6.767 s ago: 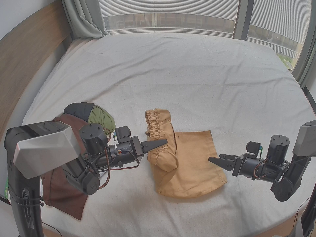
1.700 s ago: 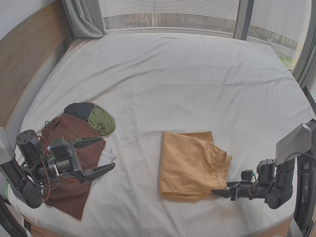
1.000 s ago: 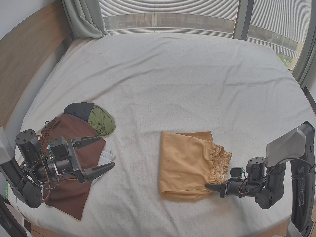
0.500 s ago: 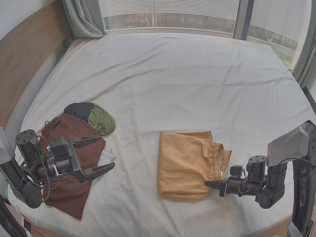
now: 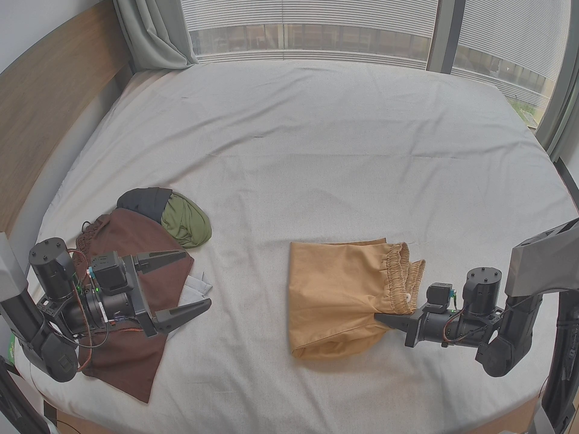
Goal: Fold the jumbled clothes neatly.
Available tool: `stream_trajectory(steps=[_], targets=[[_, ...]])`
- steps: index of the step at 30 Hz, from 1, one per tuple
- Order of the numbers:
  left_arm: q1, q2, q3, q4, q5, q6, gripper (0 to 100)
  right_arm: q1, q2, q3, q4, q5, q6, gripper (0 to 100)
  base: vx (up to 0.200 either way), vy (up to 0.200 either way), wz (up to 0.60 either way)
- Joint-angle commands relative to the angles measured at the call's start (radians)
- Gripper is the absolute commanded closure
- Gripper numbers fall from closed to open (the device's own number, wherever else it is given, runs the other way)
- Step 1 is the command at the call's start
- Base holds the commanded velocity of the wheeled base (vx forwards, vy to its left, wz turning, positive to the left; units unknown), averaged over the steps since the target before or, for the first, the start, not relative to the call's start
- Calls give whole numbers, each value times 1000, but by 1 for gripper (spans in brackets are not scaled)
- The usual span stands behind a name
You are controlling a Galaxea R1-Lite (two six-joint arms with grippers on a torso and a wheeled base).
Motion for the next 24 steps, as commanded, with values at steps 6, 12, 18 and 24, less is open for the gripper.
stream_trajectory(steps=[6,12,18,24], targets=[[-4,11,1,-1,0,24,0,12,-79,0,1,-2,8,100,0,0,0],[-5,11,-1,-1,0,49,0,27,-103,0,1,-2,20,100,0,0,0],[-5,10,5,-1,-13,50,0,30,-111,-2,1,-2,40,100,0,0,0],[-16,5,5,-1,-10,50,0,30,-114,-10,-1,-3,47,100,0,0,0]])
